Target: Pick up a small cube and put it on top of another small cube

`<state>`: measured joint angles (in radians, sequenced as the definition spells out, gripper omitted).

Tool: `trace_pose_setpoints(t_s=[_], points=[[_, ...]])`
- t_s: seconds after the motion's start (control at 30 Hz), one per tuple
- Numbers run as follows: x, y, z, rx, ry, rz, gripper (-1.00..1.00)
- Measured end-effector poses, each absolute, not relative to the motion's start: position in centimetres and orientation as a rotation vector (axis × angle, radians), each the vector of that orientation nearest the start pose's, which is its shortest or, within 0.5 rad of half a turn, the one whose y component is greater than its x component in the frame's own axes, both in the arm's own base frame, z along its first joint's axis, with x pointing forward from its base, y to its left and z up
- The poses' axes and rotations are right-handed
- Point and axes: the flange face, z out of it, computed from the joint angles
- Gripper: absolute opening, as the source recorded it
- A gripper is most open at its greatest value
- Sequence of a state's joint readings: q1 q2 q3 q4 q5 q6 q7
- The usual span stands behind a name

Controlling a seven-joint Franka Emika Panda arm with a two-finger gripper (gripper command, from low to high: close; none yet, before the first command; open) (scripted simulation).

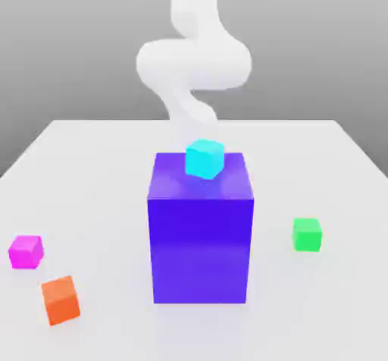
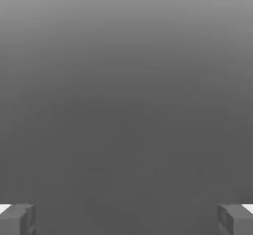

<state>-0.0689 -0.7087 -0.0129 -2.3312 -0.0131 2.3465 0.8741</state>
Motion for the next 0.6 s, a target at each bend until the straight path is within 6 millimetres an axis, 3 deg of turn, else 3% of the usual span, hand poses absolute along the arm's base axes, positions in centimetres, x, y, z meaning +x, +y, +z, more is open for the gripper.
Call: trace_pose_setpoints(t_s=[0.13, 0.3, 0.47, 0.6], points=[[41.7, -9.7, 58.9, -2.321, 1.585, -0.806, 0.00], [42.7, -17.9, 48.8, -2.139, 1.987, -0.621, 0.00], [40.0, -25.5, 38.4, -1.877, 2.355, -0.423, 0.00], [35.0, -30.8, 30.2, -1.590, 2.631, -0.256, 0.00]])
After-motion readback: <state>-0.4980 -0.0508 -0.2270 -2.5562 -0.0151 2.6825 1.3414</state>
